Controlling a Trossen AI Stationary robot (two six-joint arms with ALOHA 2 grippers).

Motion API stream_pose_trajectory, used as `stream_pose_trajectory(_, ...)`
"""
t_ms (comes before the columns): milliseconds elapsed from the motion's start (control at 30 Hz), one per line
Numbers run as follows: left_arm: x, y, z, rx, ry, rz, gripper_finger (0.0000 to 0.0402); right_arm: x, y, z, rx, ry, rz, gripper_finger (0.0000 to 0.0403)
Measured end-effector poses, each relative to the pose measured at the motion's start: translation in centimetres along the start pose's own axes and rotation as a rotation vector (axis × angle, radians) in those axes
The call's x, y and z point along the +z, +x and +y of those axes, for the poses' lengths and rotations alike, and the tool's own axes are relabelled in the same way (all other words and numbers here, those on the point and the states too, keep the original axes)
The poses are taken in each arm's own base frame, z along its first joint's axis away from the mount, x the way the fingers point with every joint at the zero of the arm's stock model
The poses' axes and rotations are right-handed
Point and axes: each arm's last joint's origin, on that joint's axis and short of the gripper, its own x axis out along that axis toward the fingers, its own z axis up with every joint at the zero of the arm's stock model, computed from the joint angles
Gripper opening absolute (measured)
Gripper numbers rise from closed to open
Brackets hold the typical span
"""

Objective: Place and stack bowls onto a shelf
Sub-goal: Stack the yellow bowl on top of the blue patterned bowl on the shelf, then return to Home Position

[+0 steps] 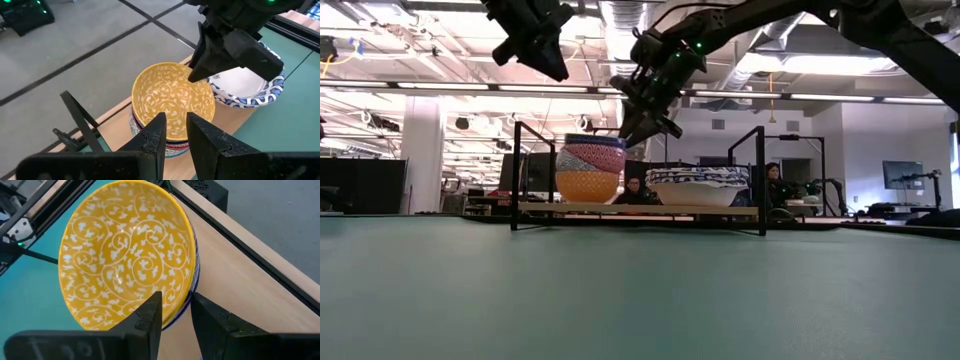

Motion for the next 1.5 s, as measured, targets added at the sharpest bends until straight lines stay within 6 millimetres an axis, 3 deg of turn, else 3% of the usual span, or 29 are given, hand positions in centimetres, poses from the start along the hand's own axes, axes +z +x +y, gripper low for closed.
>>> stream_pose_trajectory(533, -0.7, 0.0, 0.3, 0.008, 0.024, 0.075, 0.0062, -0.4, -0.7, 0.9, 0.004, 0.009, 0.025, 0.0160)
stream_pose_trajectory(667, -0.8, 0.0, 0.2, -0.011, 0.023, 0.090, 0.0062, -0.2, -2.0, 1.7, 0.020, 0.005, -0.003, 0.0173)
stream_pose_trajectory(833, -0.5, -0.5, 0.3, -0.047, 0.027, 0.057, 0.0062, 0.5, -5.2, 2.7, 0.051, -0.020, -0.077, 0.0177)
stream_pose_trajectory(967, 0.5, -2.1, 1.0, -0.092, 0.010, -0.039, 0.0062, 0.8, -8.4, 3.6, 0.072, -0.041, -0.129, 0.0177)
stream_pose_trajectory(1200, 2.8, -5.9, 2.5, -0.369, -0.042, -0.276, 0.0059, 0.2, -15.4, 7.0, 0.162, -0.138, -0.252, 0.0165)
stream_pose_trajectory(1333, 3.5, -7.1, 2.7, -0.487, -0.011, -0.377, 0.0033, -1.0, -19.0, 9.5, 0.236, -0.212, -0.314, 0.0119)
stream_pose_trajectory(1500, 3.8, -8.1, 2.8, -0.564, 0.022, -0.443, 0.0004, -3.2, -22.6, 12.9, 0.339, -0.320, -0.347, 0.0028)
